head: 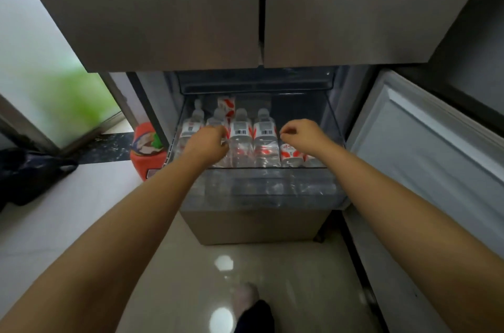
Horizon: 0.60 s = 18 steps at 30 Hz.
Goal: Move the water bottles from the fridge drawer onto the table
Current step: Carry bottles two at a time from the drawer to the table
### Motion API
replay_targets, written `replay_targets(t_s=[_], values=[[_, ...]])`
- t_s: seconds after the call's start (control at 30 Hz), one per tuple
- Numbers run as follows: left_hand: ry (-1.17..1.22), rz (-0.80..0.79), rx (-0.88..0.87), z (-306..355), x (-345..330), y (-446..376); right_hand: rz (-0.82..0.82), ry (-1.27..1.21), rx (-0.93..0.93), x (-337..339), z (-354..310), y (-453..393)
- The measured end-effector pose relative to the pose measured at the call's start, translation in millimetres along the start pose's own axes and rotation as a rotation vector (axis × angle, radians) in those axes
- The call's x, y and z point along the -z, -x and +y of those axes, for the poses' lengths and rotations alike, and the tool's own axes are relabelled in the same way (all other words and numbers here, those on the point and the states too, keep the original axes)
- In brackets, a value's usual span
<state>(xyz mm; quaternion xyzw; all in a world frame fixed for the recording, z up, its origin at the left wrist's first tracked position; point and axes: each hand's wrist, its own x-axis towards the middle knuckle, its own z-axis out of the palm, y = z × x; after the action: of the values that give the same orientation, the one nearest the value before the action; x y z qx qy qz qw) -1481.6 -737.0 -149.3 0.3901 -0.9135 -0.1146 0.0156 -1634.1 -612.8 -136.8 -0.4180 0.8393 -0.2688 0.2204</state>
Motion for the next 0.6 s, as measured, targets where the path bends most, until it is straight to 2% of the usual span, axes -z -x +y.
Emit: replay_targets(t_s=[0.23, 0.37, 0.5, 0.6], values=[[-0.047, -0.176, -0.07, -15, -21, -82, -0.127, -0.214, -0.329, -30, -8, -81], [-0.094, -0.263, -0.063, -10, -34, -111, -0.17, -0.274, -0.413, -46, 4, -103], [-0.016, -0.305, 0.016, -5, -40, -133, -0.188, -0.451, -0.489, -51, 17, -110], [0.1, -0.394, 0.117, 0, -43, -147, -0.184, -0.626, -0.522, -52, 22, -109]])
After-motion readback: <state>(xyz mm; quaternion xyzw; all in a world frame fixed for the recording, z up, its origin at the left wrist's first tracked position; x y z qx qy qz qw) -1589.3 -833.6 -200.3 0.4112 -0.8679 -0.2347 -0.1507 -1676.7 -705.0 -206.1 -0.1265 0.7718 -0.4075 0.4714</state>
